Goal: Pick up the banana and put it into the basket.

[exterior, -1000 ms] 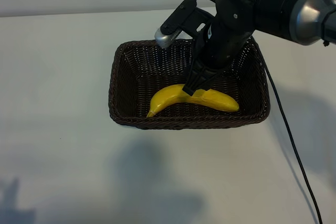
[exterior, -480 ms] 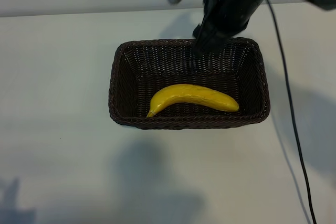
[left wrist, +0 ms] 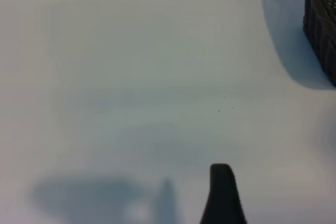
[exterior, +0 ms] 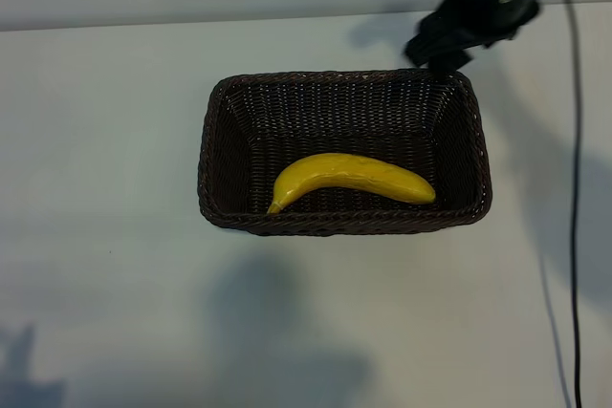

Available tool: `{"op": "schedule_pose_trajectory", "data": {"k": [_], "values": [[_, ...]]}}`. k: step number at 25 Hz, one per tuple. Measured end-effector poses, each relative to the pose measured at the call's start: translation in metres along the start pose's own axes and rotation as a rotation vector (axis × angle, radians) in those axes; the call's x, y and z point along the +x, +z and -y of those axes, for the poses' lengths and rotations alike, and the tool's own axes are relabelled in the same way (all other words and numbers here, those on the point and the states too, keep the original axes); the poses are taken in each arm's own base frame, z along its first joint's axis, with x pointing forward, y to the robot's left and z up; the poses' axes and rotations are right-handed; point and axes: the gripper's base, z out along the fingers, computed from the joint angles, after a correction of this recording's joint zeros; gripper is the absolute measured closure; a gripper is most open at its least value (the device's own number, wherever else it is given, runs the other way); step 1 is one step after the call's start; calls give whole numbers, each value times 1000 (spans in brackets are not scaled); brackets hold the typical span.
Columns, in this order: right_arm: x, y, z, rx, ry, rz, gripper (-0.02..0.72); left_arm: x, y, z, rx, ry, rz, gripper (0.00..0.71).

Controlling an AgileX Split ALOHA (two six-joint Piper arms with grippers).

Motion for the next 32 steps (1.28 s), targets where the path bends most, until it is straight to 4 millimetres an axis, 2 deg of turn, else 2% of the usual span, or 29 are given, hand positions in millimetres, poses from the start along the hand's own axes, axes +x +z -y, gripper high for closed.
{"op": "schedule_pose_trajectory", "data": {"k": [9,16,21,25,32], "values": [[35,-5,104,73,379,-68,96,0,0,0,0,0,0,170],[87,-17,185,135,597,-120,96,0,0,0,0,-1,0,170],[122,-27,226,163,736,-125,96,0,0,0,0,-1,0,170],[135,-34,235,143,771,-104,96,0,0,0,0,-2,0,170],[150,-67,198,76,720,-43,96,0,0,0,0,-2,0,170]]}}
